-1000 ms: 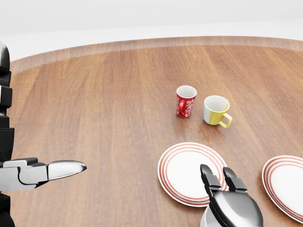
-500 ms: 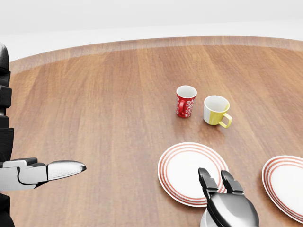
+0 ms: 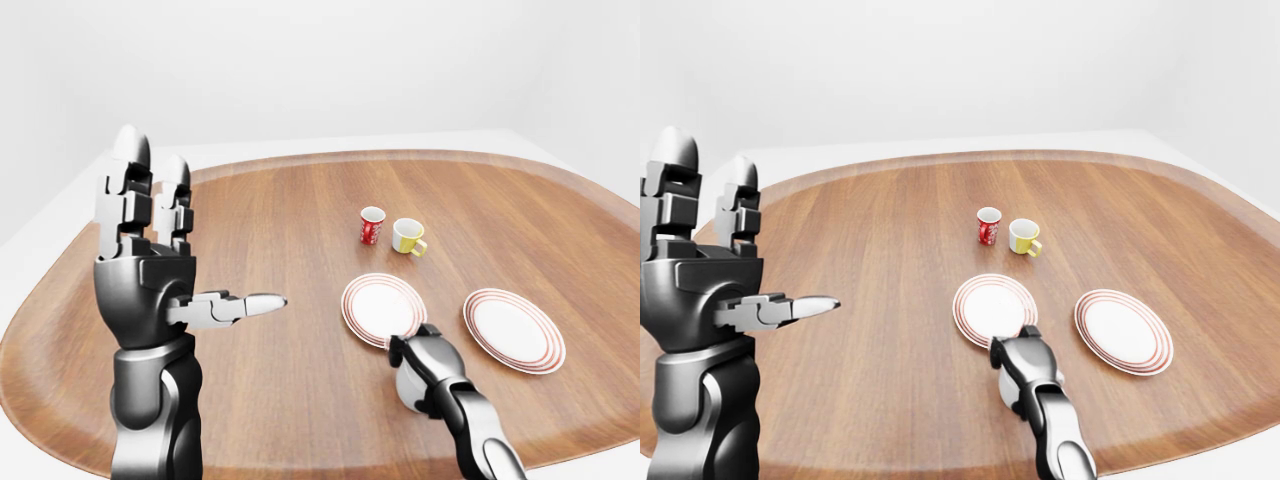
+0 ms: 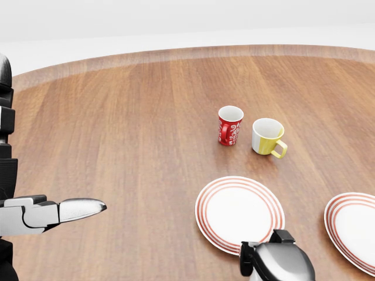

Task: Put the white mug on the left plate.

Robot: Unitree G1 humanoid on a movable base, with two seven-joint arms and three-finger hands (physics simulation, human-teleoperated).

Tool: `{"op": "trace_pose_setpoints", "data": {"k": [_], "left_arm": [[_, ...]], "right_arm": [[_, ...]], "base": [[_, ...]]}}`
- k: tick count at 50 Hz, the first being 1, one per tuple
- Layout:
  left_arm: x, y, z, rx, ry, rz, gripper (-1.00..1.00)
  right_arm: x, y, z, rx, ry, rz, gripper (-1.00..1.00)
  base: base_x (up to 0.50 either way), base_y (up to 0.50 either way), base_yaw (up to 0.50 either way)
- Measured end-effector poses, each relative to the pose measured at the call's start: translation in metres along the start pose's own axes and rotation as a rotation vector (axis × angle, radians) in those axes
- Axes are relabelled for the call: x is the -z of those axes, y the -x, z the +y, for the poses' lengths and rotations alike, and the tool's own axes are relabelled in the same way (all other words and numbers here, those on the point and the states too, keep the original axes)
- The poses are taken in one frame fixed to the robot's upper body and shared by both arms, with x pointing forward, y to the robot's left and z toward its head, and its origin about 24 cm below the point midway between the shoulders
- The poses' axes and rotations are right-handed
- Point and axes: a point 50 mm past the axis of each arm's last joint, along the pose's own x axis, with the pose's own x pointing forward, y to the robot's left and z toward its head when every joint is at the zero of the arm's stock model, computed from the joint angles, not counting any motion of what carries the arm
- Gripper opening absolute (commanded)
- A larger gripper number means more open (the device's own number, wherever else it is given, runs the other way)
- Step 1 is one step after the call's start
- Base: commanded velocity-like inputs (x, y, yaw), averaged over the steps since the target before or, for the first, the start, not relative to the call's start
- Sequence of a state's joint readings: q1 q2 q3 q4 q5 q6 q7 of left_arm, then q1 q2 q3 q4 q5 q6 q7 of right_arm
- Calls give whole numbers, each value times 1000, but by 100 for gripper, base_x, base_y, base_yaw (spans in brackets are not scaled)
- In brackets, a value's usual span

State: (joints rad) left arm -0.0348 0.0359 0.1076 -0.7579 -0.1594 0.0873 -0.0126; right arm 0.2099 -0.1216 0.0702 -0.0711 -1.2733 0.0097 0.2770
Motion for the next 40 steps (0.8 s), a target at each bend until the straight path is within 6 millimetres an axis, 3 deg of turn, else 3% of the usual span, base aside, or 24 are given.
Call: {"op": "trace_pose_setpoints", "data": {"k": [14,40], "left_arm": [[1,0,0,-1,0,2,89],[0,-1,1,-3,-1,-2,90]], "right_arm": [[-6,6,-9,-16,-88,-53,-100],[-33,20,-91,63,-144,-231,-100]], "base": [[0,0,0],[0,0,0]]}}
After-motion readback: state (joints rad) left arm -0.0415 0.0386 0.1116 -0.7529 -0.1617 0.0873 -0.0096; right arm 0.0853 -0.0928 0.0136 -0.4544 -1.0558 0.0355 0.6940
